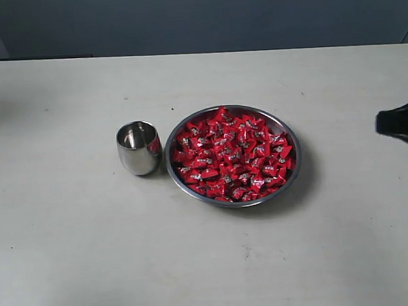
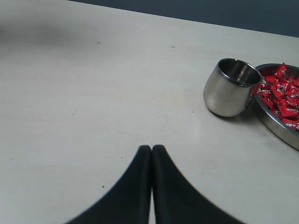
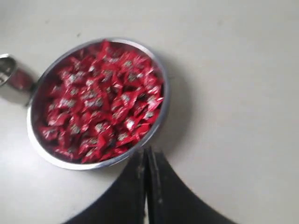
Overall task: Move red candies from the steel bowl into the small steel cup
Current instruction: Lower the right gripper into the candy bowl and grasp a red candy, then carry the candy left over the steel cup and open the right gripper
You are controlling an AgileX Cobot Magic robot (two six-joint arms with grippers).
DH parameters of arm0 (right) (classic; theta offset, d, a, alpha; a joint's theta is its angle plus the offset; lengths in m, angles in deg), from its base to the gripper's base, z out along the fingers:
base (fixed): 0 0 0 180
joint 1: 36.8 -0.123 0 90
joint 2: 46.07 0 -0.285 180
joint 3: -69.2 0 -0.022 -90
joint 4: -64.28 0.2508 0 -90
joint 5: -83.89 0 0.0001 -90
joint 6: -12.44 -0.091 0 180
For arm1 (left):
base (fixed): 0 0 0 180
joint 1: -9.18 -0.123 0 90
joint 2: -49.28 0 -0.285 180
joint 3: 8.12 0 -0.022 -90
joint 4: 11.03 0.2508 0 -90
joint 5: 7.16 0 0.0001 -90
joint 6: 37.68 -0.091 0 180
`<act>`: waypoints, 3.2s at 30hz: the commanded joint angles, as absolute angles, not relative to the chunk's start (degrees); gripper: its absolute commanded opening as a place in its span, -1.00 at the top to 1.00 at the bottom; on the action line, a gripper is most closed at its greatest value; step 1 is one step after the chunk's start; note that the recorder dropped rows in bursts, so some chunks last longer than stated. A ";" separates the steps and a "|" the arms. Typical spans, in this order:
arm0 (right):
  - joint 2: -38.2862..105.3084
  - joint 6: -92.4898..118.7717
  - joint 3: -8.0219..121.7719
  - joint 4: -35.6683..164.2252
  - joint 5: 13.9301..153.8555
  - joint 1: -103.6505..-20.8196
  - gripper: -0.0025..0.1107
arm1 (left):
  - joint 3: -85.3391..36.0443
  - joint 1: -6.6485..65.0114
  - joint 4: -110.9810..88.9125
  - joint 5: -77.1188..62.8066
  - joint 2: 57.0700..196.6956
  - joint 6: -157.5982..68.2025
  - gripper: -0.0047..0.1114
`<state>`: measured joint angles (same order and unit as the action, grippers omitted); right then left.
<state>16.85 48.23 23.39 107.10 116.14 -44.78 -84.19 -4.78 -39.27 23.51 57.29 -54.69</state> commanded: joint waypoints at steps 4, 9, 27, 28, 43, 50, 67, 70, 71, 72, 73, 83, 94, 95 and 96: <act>32.62 61.96 26.74 117.06 118.91 -53.07 0.65 | -84.18 -5.02 -39.29 23.20 57.07 -54.60 0.91; 48.20 61.86 37.35 113.95 119.55 -60.09 0.22 | -84.18 -5.02 -39.29 23.20 57.07 -54.60 0.91; 69.64 39.76 51.21 91.74 120.18 -68.26 0.22 | -84.18 -5.02 -39.29 23.20 57.07 -54.60 0.91; 69.79 39.76 51.21 92.09 120.47 -68.26 0.22 | -84.18 -5.02 -39.29 23.20 57.07 -54.60 0.91; 68.63 39.64 51.32 92.98 122.31 -68.26 0.97 | -84.18 -5.02 -39.29 23.20 57.07 -54.60 0.91; 63.35 39.64 54.58 92.73 126.96 -68.26 0.97 | -84.18 -5.02 -39.29 23.20 57.07 -54.60 0.91; 69.63 37.11 79.07 94.14 136.33 -74.77 0.97 | -84.18 -5.02 -39.29 23.20 57.07 -54.60 0.91; 73.61 35.79 83.68 94.14 136.56 -76.46 0.97 | -84.18 -5.02 -39.29 23.20 57.07 -54.60 0.91; 74.72 35.79 85.48 94.10 136.82 -76.90 0.97 | -84.18 -5.02 -39.29 23.20 57.07 -54.60 0.91; 76.10 35.64 87.35 94.10 137.30 -77.27 0.97 | -84.18 -5.02 -39.29 23.20 57.07 -54.60 0.91; 77.52 34.85 89.23 93.37 137.62 -77.71 0.97 | -84.18 -5.02 -39.29 23.20 57.07 -54.60 0.91; 91.54 31.45 104.88 89.80 142.39 -81.39 0.97 | -84.18 -5.02 -39.29 23.20 57.07 -54.60 0.91; 89.76 25.39 108.87 82.01 148.57 -81.26 0.32 | -84.18 -5.02 -39.29 23.20 57.07 -54.60 0.91; 88.92 25.07 108.87 80.10 149.63 -81.26 0.33 | -84.18 -5.02 -39.29 23.20 57.07 -54.60 0.91; 88.10 24.67 108.87 78.10 150.77 -80.98 0.33 | -84.18 -5.02 -39.29 23.20 57.07 -54.60 0.91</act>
<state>90.90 26.09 108.18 82.98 147.90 -81.61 -84.19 -4.93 -39.27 23.51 57.29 -54.69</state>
